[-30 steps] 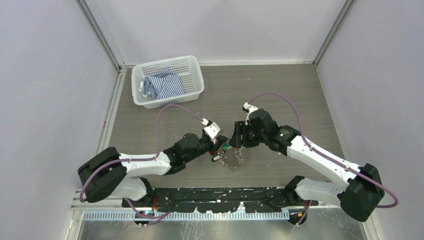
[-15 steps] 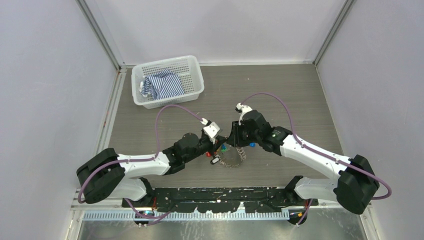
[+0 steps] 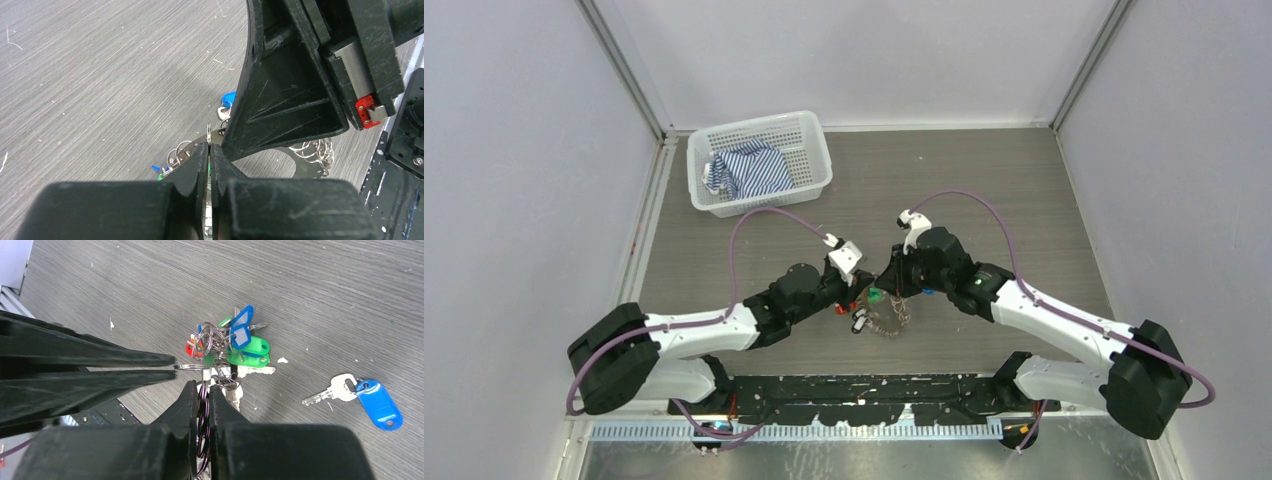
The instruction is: Remove the keys from the keyring
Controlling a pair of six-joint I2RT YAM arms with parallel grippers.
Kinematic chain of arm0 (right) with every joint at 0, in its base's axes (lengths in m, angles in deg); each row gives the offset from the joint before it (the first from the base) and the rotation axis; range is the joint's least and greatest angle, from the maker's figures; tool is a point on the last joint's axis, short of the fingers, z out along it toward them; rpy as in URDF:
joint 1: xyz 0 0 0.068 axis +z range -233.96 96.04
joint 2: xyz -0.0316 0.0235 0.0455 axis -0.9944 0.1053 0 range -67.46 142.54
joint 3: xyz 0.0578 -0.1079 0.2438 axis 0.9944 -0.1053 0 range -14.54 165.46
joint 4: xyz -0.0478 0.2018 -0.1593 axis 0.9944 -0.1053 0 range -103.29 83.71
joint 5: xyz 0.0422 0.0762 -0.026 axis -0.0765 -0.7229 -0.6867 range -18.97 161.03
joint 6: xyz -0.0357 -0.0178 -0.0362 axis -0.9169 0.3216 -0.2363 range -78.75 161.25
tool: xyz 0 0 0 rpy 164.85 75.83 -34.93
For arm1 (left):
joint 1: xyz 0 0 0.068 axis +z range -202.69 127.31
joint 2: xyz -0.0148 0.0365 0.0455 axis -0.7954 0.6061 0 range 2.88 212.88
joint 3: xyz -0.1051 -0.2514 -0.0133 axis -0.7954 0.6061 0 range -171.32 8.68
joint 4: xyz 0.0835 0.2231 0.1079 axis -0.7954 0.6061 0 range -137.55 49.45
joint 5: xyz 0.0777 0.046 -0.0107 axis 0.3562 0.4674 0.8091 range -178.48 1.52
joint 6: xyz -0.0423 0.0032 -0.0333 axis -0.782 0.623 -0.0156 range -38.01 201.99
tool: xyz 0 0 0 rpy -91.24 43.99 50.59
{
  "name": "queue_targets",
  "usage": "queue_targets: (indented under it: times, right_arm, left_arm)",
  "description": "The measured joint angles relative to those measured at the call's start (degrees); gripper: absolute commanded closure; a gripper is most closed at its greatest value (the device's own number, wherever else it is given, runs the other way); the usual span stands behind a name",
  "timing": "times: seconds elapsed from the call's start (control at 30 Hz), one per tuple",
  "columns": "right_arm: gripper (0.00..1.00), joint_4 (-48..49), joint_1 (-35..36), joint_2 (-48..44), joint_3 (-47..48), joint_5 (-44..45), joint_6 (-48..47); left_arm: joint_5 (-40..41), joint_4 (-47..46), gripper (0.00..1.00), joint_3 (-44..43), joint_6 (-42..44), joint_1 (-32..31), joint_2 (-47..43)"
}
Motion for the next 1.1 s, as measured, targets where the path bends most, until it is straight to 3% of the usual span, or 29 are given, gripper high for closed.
queue_targets:
  times: [0.17, 0.27, 0.5, 0.67, 1.1]
  right_arm:
    - [0.99, 3.3, -0.1, -4.8, -4.4, 0.3, -1.3]
    - [0.99, 4.6, -0.2, -7.8, -6.6, 0.3, -2.7]
    - [0.99, 8.0, -0.2, -12.5, -8.7, -1.6, -4.9]
    - [0.99, 8.8, -0.2, -15.9, -8.7, -3.8, -5.8]
    - [0.99, 4.8, -0.2, -18.0, -5.4, -7.5, -6.4]
  left_arm:
    - [-0.1, 3.9, 0.73, -2.1, -0.1, 0.0, -5.0]
    - [-0.1, 6.4, 0.68, -3.5, -0.4, 0.0, -7.8]
    - [2.3, 14.7, 0.73, -4.2, -1.0, 0.5, -15.2]
    - [0.3, 18.7, 0.69, -4.0, -3.7, 3.5, -18.6]
    - [-10.1, 14.6, 0.72, 2.7, -7.9, 4.4, -19.9]
